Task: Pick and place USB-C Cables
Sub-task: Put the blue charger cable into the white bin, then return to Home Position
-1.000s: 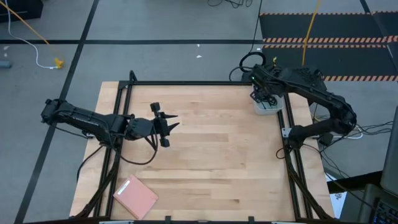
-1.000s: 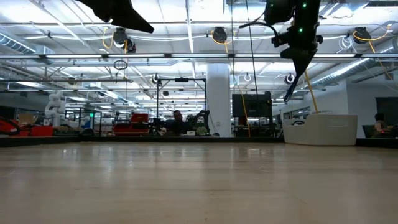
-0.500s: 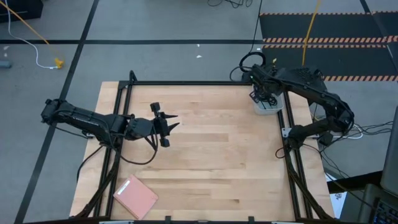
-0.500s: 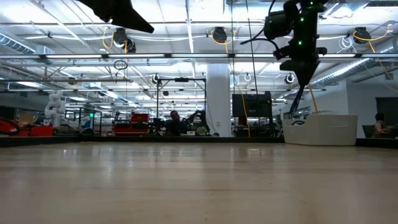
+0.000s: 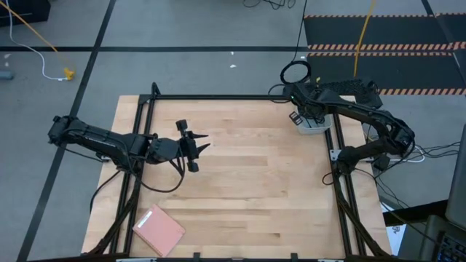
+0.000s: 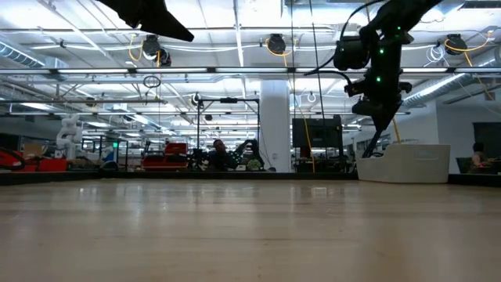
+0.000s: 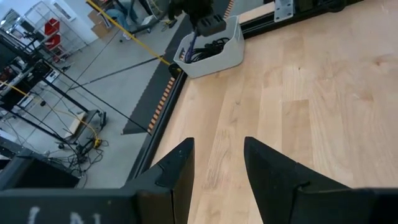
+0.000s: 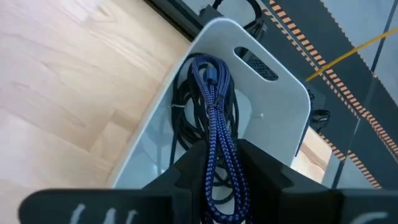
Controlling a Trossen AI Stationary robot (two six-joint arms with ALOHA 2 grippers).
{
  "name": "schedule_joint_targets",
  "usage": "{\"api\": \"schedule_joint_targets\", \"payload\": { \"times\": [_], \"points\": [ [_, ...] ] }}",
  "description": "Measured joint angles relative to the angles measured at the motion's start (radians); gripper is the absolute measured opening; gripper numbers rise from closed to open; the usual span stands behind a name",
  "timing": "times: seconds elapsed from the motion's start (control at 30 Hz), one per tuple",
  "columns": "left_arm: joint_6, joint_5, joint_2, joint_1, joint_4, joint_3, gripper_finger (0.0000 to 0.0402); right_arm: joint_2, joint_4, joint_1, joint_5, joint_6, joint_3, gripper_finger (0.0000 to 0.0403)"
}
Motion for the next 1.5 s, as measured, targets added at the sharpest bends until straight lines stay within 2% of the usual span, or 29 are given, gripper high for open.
{"api": "schedule_joint_targets", "payload": {
  "times": [0.4,0.57,0.77,0.93,1.33,1.5],
  "points": [
    [0.0,0.018,0.0,0.0,0.0,0.0,0.0143,0.0,0.077,-0.044,-0.031,0.004,-0.093,0.0083],
    [0.0,0.018,0.0,0.0,0.001,0.0,0.0143,0.0,0.088,-0.053,-0.077,0.023,-0.106,0.0119],
    [0.0,0.018,0.0,0.0,0.001,0.0,0.0143,0.0,0.09,-0.053,-0.071,0.033,-0.125,0.0169],
    [0.0,0.018,0.0,0.0,0.001,0.0,0.0143,0.0,0.096,-0.053,-0.052,0.037,-0.128,0.0194],
    [-0.002,0.018,0.0,-0.001,0.001,0.0,0.0143,-0.064,0.148,0.019,-0.055,0.043,-0.128,0.0201],
    [-0.007,0.018,0.0,-0.001,0.0,0.0,0.0143,-0.124,0.143,0.062,-0.111,0.081,-0.128,0.0201]
  ]
}}
